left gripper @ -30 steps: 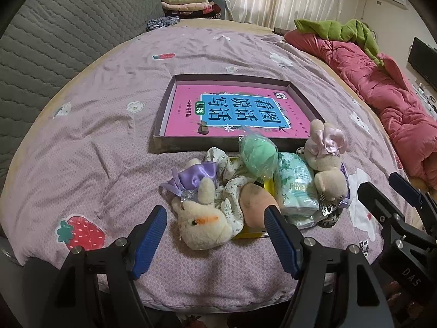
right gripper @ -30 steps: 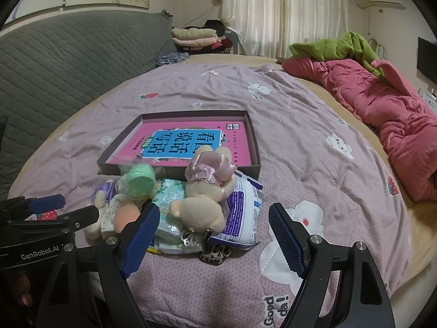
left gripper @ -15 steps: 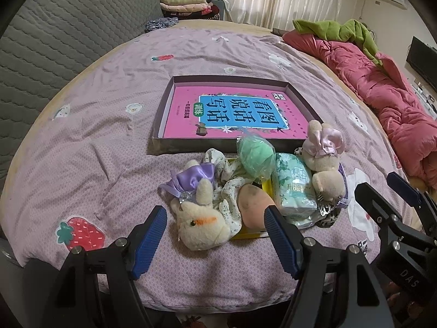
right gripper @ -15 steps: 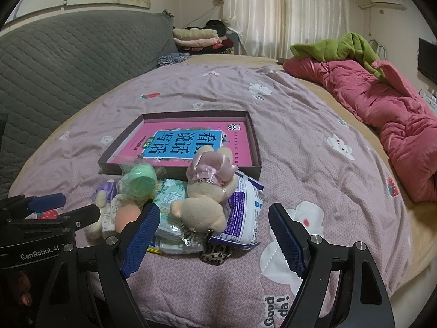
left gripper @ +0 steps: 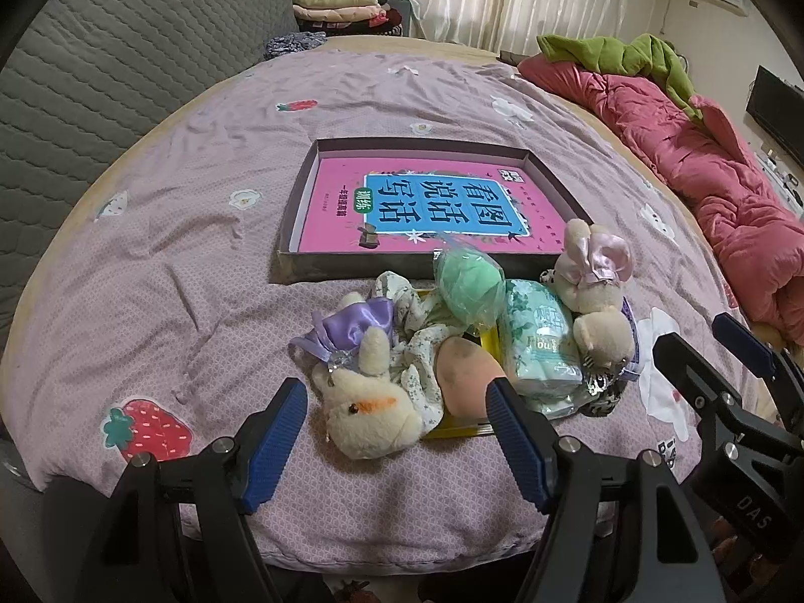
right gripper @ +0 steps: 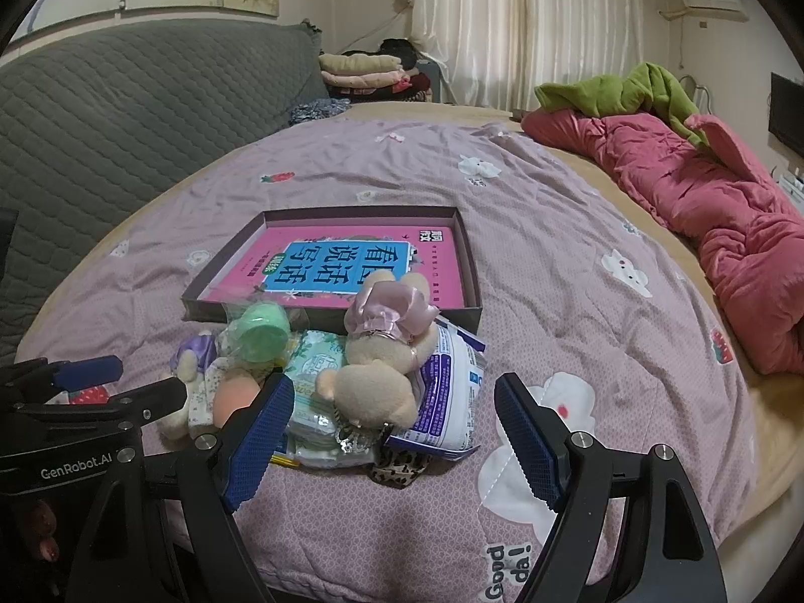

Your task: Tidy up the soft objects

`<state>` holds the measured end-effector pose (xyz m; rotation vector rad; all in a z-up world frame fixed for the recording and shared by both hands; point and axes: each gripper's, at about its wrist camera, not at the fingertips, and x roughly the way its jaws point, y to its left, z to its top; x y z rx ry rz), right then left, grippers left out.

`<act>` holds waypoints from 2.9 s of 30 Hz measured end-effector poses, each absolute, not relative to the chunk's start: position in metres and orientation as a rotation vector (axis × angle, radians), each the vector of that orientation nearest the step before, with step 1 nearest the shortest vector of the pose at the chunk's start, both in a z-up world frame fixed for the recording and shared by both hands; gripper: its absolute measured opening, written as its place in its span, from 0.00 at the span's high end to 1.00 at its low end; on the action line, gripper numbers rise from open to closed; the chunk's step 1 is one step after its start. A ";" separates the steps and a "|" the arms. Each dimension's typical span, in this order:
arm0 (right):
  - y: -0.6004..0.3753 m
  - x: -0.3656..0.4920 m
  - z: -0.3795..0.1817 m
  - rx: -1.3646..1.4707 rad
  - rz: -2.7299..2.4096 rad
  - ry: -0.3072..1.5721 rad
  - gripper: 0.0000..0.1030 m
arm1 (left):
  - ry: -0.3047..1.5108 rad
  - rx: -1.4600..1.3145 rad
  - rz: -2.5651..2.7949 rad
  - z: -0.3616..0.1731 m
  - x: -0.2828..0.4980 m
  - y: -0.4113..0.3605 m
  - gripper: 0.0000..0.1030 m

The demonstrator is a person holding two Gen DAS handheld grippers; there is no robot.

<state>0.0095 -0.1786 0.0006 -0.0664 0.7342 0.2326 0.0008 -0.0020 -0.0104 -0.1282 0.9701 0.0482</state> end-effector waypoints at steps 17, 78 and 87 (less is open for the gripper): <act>-0.178 0.010 0.000 -0.067 0.233 0.736 0.20 | 0.977 -0.138 0.050 -0.012 0.002 0.002 0.29; -0.148 0.107 -0.045 -0.165 0.210 0.910 0.37 | 1.173 -0.588 -0.037 -0.089 0.078 0.082 0.35; -0.155 0.099 -0.031 -0.177 0.204 0.842 0.47 | 1.168 -0.616 -0.052 -0.091 0.088 0.078 0.51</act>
